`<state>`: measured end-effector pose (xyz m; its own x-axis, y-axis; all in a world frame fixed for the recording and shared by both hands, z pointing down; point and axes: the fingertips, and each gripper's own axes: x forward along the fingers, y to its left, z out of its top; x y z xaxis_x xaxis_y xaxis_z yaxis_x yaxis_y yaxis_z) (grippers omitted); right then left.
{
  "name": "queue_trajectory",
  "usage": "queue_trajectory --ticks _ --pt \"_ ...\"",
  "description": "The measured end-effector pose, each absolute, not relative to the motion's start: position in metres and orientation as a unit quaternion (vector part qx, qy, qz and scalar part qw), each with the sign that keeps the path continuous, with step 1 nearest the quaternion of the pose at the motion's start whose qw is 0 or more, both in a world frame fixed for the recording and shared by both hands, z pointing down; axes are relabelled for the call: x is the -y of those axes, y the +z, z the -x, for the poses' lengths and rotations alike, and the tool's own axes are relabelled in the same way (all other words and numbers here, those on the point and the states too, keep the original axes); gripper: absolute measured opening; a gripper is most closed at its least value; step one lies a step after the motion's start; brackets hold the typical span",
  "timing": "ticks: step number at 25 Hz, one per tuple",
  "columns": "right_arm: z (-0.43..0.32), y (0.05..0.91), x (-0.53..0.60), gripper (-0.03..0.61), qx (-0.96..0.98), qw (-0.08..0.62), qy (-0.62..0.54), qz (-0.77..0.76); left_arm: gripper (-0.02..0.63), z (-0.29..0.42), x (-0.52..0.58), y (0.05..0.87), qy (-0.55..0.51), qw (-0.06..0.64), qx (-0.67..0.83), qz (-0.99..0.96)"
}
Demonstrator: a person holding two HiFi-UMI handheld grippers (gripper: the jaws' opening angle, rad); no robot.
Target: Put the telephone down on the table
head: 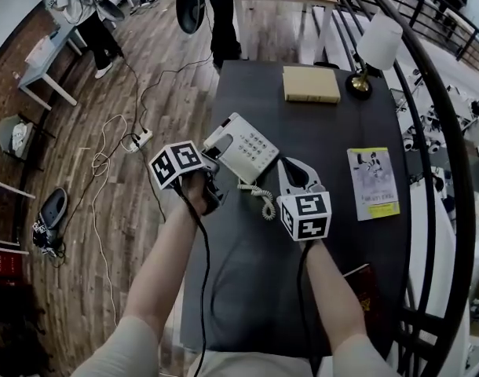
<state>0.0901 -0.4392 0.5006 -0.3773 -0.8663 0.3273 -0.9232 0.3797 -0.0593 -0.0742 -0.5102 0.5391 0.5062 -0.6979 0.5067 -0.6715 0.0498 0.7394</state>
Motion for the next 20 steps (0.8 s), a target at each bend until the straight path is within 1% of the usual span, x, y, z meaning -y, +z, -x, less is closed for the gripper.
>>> queue_trajectory --ticks 3,7,12,16,20 --pt "-0.091 0.463 0.424 0.002 0.823 0.106 0.095 -0.550 0.518 0.075 0.493 0.485 -0.001 0.447 0.512 -0.733" --pt "-0.090 0.414 0.397 0.003 0.828 0.078 0.082 -0.550 0.518 0.079 0.463 0.411 0.013 0.323 0.538 -0.778" --pt "-0.076 0.348 0.351 0.003 0.842 0.055 0.032 -0.535 0.515 0.073 0.413 0.322 0.024 0.182 0.541 -0.821" --pt "-0.067 0.304 0.313 0.003 0.850 0.042 -0.005 -0.525 0.514 0.074 0.370 0.264 0.019 0.090 0.544 -0.834" --pt "-0.066 0.267 0.276 0.003 0.852 0.022 -0.033 -0.522 0.514 0.076 0.326 0.217 0.006 0.018 0.535 -0.845"
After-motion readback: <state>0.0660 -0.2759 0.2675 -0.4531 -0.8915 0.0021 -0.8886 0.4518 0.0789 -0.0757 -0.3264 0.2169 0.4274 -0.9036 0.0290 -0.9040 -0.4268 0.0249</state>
